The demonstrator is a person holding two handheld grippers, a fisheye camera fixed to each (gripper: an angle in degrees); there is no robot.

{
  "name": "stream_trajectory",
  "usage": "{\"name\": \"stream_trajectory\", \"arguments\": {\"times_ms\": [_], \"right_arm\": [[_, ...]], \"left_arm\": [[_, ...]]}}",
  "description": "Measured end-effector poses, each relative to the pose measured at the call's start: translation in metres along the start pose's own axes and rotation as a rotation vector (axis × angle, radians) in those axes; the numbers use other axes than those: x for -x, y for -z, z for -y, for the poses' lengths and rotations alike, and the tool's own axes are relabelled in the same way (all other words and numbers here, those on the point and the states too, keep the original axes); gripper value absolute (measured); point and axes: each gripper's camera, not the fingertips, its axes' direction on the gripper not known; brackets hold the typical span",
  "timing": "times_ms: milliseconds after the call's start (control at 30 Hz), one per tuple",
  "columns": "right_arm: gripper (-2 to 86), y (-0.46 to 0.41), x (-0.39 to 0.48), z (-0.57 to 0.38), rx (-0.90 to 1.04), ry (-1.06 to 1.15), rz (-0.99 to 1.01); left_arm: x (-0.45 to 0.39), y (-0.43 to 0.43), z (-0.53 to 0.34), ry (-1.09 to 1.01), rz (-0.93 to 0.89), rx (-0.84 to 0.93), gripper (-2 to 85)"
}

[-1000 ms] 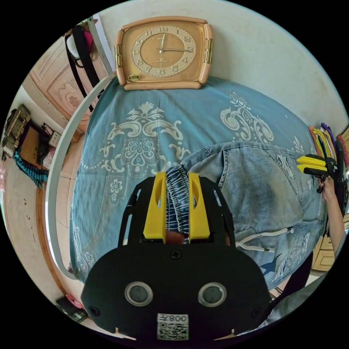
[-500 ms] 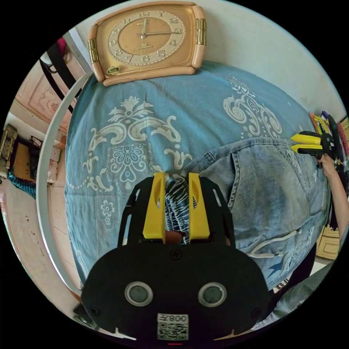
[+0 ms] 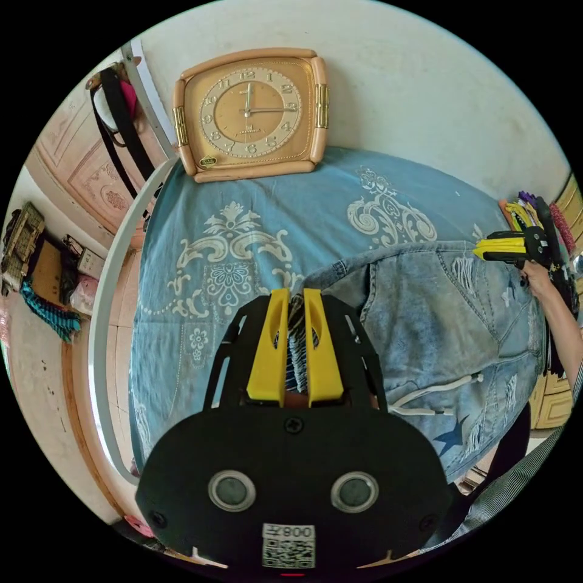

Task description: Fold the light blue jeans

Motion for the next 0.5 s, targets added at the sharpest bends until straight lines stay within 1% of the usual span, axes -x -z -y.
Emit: {"name": "stream_trajectory", "arguments": {"times_ms": [133, 300, 400, 500], "right_arm": [[0.7, 0.039, 0.020, -0.023, -0.060, 0.019, -0.003], [0.7, 0.094, 0.068, -0.070, -0.147, 0.046, 0.012], [0.7, 0.113, 0.100, -0.097, -0.172, 0.071, 0.049], [0.7, 0.121, 0.138, -0.117, -0.148, 0.131, 0.086]], "left_arm": [[0.001, 0.043, -0.028, -0.003, -0.029, -0.076, 1.2], [0.000, 0.089, -0.073, -0.022, -0.077, -0.127, 1.1], [-0.003, 0.112, -0.106, -0.061, -0.076, -0.127, 1.2], [-0.006, 0.126, -0.140, -0.081, -0.069, -0.096, 1.2]]}}
